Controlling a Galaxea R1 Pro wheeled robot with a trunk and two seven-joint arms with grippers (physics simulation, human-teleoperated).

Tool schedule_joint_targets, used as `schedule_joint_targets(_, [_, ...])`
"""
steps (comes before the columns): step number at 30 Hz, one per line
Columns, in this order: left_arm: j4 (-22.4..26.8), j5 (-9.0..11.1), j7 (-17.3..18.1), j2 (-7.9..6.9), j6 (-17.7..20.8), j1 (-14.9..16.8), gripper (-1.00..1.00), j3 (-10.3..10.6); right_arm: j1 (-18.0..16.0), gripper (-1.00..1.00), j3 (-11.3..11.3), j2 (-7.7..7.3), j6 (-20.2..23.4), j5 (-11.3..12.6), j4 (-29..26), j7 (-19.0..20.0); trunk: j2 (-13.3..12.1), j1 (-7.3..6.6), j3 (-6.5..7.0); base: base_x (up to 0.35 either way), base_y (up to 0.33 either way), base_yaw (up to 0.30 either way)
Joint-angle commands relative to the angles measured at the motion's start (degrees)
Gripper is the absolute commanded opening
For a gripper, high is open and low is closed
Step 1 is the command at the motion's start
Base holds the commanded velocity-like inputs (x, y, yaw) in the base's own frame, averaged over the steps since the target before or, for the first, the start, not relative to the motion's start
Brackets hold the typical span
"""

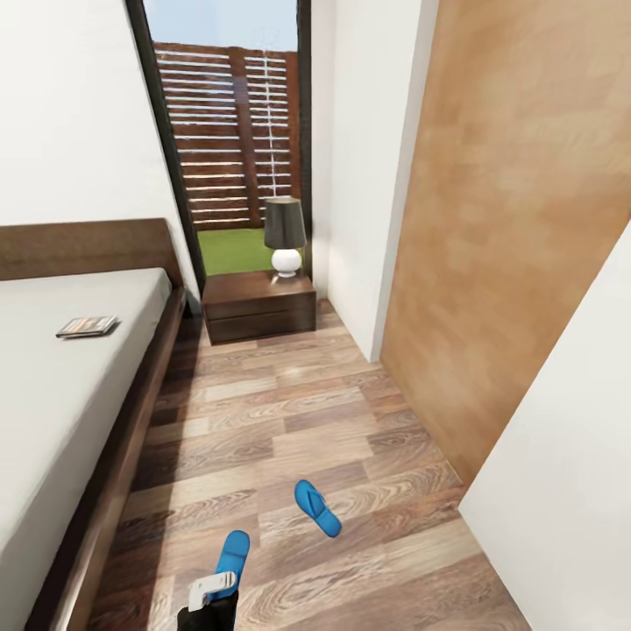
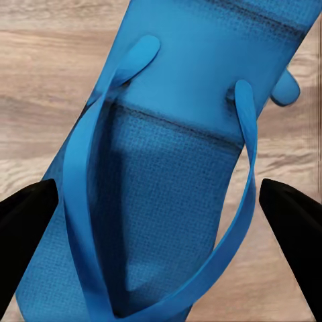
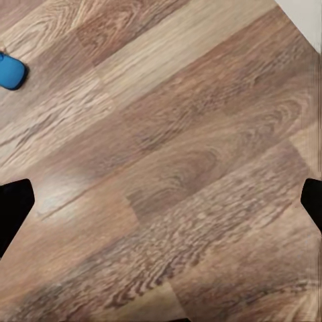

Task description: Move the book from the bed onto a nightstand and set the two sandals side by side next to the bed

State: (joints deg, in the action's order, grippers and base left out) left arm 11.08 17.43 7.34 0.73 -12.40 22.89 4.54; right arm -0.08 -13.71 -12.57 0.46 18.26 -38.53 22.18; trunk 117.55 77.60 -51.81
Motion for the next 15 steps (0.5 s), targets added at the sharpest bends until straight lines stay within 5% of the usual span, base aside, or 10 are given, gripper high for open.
schedule_joint_targets(1, [-0.1,0.6,0.0,-0.02,-0.3,0.1,-1.00,0.5,0.0,1.00,-0.1,0.00,0.0,0.5,0.0,0.3,0.0,0.01,-0.04,0.207,-0.189,0.005])
schedule_joint_targets(6, [-0.1,0.6,0.0,-0.02,-0.3,0.1,-1.00,0.5,0.0,1.00,-0.1,0.00,0.1,0.5,0.0,0.3,0.0,0.01,-0.04,0.205,-0.192,0.084])
schedule_joint_targets(15, [-0.1,0.6,0.0,-0.02,-0.3,0.1,-1.00,0.5,0.0,1.00,-0.1,0.00,0.1,0.5,0.0,0.3,0.0,0.01,-0.04,0.047,-0.045,0.255])
